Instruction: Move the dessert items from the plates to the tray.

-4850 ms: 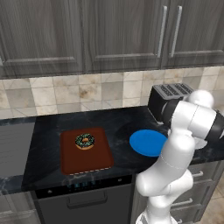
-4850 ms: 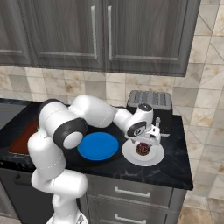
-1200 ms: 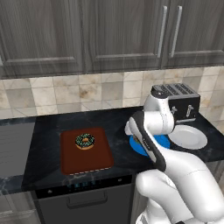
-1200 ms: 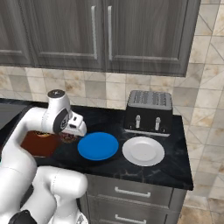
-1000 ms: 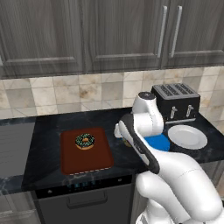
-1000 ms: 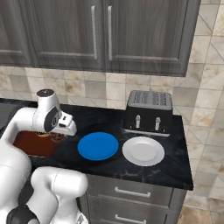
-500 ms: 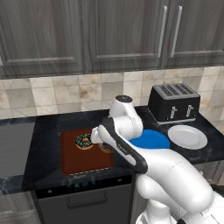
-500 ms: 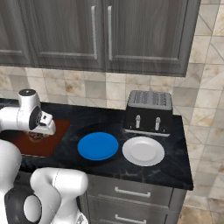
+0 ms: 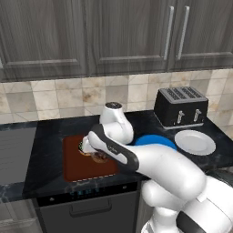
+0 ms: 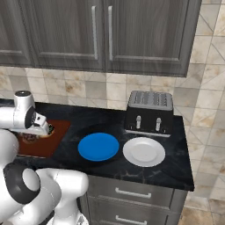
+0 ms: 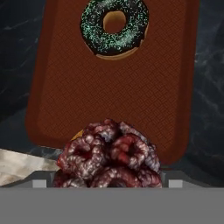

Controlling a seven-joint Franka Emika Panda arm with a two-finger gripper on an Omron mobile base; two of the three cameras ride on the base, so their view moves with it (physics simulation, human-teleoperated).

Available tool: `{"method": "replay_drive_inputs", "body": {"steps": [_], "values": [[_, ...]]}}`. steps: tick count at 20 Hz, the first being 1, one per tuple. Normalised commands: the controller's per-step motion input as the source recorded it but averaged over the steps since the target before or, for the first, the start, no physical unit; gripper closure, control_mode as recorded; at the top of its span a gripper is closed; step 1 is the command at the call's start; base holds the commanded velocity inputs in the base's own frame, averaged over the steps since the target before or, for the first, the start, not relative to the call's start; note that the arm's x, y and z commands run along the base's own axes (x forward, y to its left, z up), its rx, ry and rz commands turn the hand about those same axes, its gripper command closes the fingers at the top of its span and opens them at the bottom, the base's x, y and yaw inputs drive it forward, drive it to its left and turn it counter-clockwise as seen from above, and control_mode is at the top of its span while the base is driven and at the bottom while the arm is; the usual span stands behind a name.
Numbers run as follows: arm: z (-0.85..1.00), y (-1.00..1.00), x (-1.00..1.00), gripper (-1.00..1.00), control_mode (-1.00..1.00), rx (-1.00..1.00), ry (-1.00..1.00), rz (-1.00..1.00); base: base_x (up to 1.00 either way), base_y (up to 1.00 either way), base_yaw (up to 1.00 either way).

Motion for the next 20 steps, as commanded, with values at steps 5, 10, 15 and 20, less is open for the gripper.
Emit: {"method": "replay_drive_inputs", "body": {"steps": [5,10,15,20], "values": [[-0.37,0.06,0.26,1.00,-1.00,-0.06,0.08,0.00,0.00,0.00,0.00],[-0.35,0.08,0.17,1.00,-1.00,-0.06,0.08,0.00,0.00,0.00,0.00],[-0.39,0.08,0.11,1.00,-1.00,-0.05,0.08,0.00,0.00,0.00,0.00],[-0.39,0.10,0.05,1.00,-1.00,-0.04,0.06,0.00,0.00,0.00,0.00]]}}
